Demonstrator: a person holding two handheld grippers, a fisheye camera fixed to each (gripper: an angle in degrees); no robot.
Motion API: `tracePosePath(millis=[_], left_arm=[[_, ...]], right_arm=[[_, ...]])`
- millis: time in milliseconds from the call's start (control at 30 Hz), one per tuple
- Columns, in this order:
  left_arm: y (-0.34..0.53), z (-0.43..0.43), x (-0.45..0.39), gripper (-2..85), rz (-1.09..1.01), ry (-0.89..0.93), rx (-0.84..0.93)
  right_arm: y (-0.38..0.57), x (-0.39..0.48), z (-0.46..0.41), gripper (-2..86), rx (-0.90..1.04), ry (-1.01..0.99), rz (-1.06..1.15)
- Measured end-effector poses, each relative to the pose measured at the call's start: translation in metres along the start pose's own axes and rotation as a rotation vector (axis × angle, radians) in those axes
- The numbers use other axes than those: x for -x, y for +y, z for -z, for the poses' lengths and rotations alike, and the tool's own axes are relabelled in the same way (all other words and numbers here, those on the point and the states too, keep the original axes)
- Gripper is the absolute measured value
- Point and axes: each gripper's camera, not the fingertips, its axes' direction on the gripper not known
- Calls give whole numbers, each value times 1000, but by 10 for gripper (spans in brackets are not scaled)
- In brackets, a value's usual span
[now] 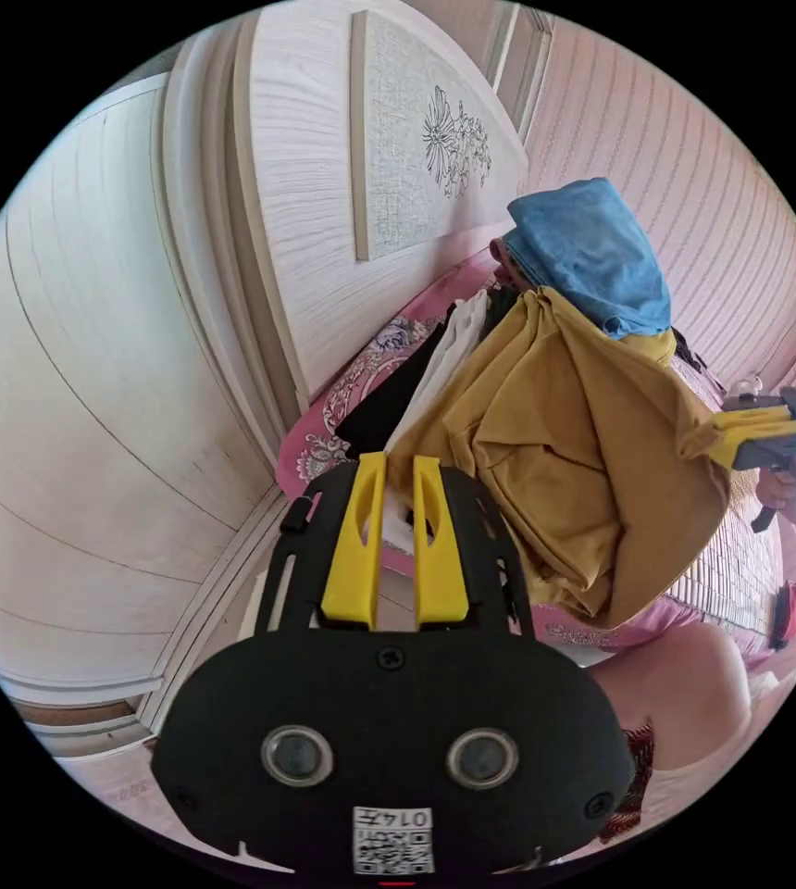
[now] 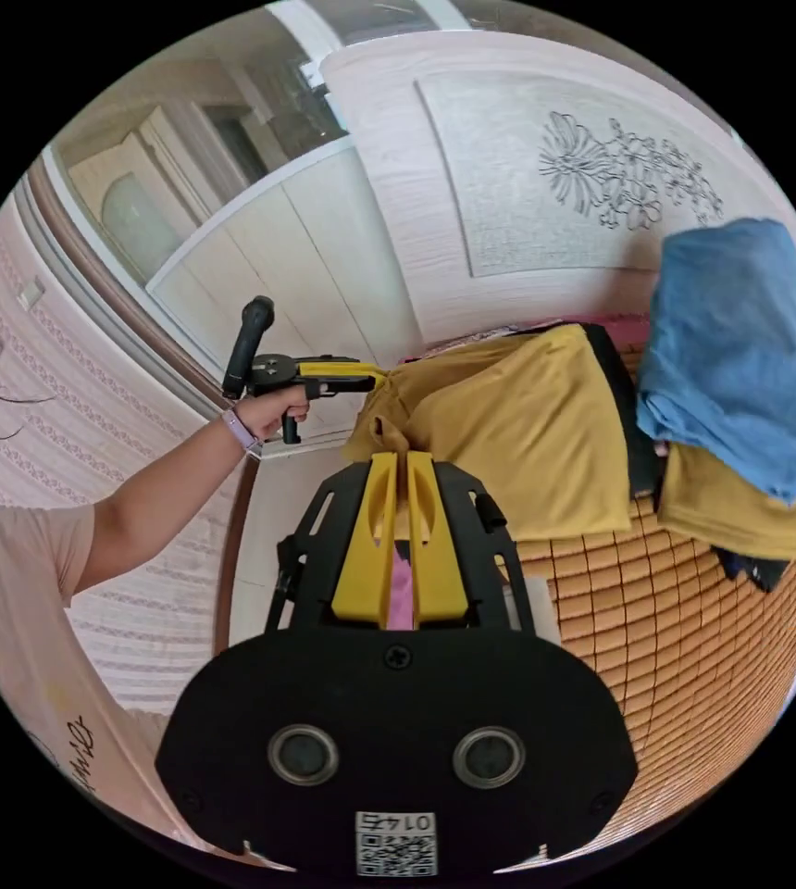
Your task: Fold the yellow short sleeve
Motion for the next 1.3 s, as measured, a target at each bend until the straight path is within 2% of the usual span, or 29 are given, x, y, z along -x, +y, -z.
tracePosePath(millis=[67,167,267,433,667,933,1067,1200,1300], left_arm=[[-1,13,-9,-1,-1,-13,-16],[15,49,-41,-8,-70,-54,-179],[35,70,-76,-10,-102,-87,-187],[77,124,-134,-10,-76,77,-258],[131,198,-198,-10,50,333,-335],[151,226,-243,-10,-28,368,-256],[157,226,-260,-10,-13,324,-210],[158,227,-269,-10,3,290,-179],[158,231,-274,-10,-3,238,-170]], right_arm=[[54,-22,54,7,-44,-6,-130],[113,-34,126,7,-102,-24,-181],[157,-34,189,7,-158,65,-197],[223,-29,260,7,-262,161,-217],[335,-42,338,9,-344,171,-439],[458,-56,340,25,-113,105,-632],[511,-67,344,52,-143,62,-768],[534,-79,351,100,-170,-17,-813],[535,-88,341,125,-117,-95,-789]])
